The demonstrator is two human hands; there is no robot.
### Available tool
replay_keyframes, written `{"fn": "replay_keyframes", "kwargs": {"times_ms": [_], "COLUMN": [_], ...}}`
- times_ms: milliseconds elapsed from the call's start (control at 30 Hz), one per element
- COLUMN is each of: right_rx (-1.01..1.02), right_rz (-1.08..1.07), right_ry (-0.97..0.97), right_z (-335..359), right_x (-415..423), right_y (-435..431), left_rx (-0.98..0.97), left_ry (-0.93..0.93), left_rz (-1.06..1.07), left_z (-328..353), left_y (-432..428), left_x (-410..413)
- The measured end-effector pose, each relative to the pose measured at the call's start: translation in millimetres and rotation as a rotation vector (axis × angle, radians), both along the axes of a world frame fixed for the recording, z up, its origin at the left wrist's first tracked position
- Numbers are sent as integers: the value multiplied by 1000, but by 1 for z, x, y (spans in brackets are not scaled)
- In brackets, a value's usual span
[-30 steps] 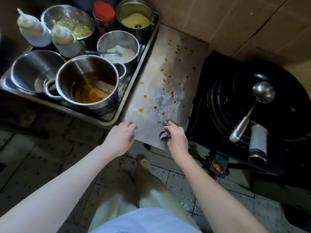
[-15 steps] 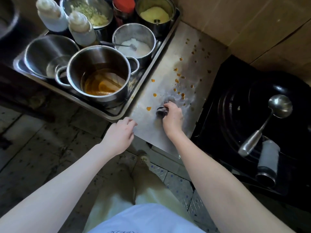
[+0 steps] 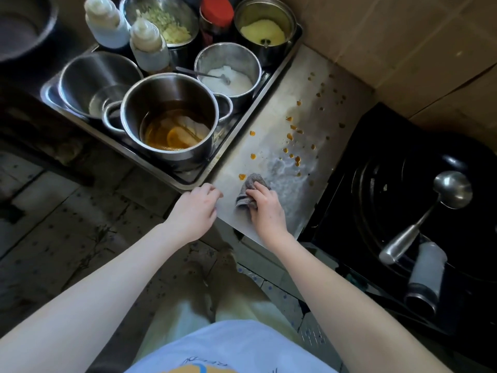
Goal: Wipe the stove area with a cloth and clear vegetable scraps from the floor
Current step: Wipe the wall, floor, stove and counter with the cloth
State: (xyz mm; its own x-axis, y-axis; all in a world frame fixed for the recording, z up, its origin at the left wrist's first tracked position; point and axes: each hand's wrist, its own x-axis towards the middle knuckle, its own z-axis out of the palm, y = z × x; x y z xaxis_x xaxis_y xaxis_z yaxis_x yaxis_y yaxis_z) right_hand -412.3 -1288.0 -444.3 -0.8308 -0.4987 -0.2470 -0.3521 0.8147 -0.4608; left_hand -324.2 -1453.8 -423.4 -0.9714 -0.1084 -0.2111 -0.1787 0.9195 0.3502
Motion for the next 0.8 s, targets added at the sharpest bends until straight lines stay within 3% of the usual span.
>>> {"fn": "replay_keyframes", "kwargs": {"times_ms": [267, 533, 600, 800], "right_rx": [-107, -179, -160, -130], "right_rz": [-49, -312, -245, 245], "right_ry": [52, 38, 55, 97], "right_z": [1, 14, 13, -2], "right_x": [-41, -119, -112, -63], "right_y": [-23, -57, -55, -29], "left_rx": [25, -11, -12, -39], "left_ry": [28, 21, 17, -18], "left_rz": [18, 9, 1, -5], "left_z": [5, 8, 7, 5], "left_y": [1, 3, 7, 15], "left_x": [-3, -3, -5, -13]}}
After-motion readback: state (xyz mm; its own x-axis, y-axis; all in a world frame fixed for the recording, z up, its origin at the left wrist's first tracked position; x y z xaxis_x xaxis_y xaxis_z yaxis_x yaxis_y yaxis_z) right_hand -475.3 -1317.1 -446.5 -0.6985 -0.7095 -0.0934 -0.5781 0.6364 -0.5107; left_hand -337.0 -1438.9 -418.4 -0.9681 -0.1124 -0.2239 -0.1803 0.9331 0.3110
